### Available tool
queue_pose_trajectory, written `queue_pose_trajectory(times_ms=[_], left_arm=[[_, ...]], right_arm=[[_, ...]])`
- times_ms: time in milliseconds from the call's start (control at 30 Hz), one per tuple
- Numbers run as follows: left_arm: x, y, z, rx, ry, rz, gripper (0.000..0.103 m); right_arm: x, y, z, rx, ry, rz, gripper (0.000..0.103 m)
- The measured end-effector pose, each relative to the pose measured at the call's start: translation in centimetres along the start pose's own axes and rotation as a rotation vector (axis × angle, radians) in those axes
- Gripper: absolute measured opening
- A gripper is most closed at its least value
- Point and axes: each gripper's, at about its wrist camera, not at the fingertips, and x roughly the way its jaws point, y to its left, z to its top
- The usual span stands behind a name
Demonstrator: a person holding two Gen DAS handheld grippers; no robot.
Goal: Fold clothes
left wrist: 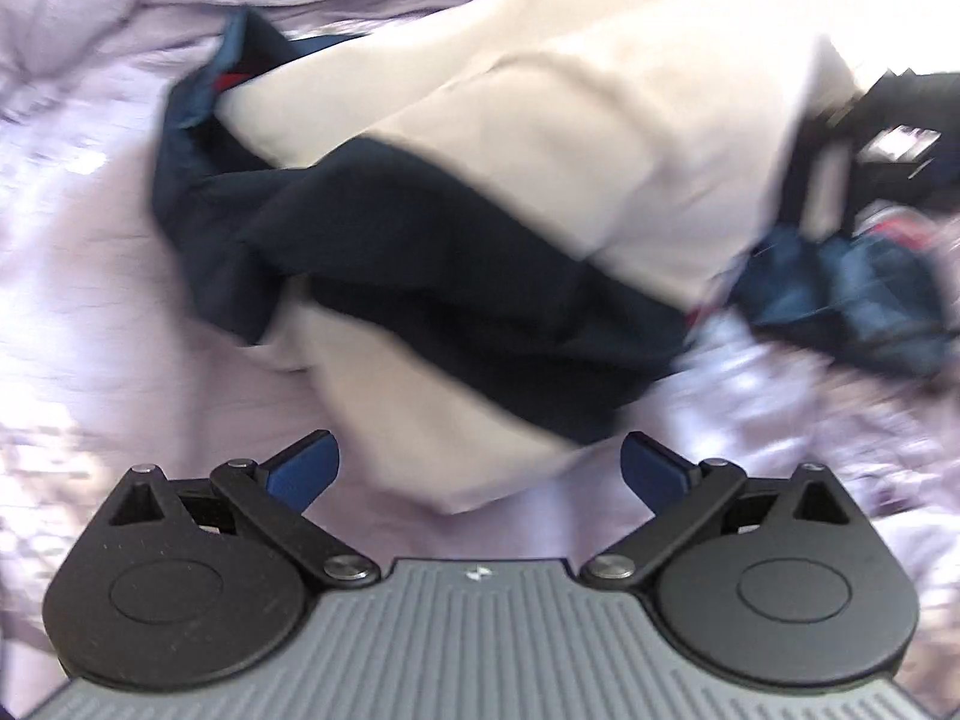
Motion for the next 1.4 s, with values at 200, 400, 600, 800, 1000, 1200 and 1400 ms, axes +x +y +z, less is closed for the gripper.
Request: queue_pose_trajectory(times_ms=[200, 400, 600, 800, 1000, 1200, 1400], left_arm=[[3.5, 0.4, -0.3, -0.050, 0.131, 0.095, 0.102], [3.8, 1.4, -0.4, -0.170, 0.135, 0.043, 0.087], [1.4, 1.7, 2.8, -0.198, 0.029, -0.027, 0.013], [-8.5, 3.3, 6.5, -0.164, -0.140, -0.120, 0.013], [-9.7, 5.4, 7.4, -0.037, 0.127, -0.058, 0.018], [-9.5, 4.3, 4.4, 0.092, 0.226, 0.168, 0.020], [-8.5, 3.4, 11.1, 0.188, -0.001, 0.362, 0.090]], right_arm=[[0.3, -1.1, -0.8, 0.009, 0.011, 0.000, 0.021], [0.7, -0.7, -1.4, -0.042, 0.023, -0.018, 0.021], [0.5, 1.2, -2.3, -0.186, 0.065, -0.133, 0.022], [-2.6, 3.9, -3.6, -0.277, 0.235, -0.003, 0.017], [-0.9, 6.7, -8.2, -0.495, 0.585, -0.054, 0.028], [0.9, 8.2, -11.7, -0.713, 0.773, -0.216, 0.061], [-4.2, 8.4, -3.7, -0.738, 0.431, -0.233, 0.080]])
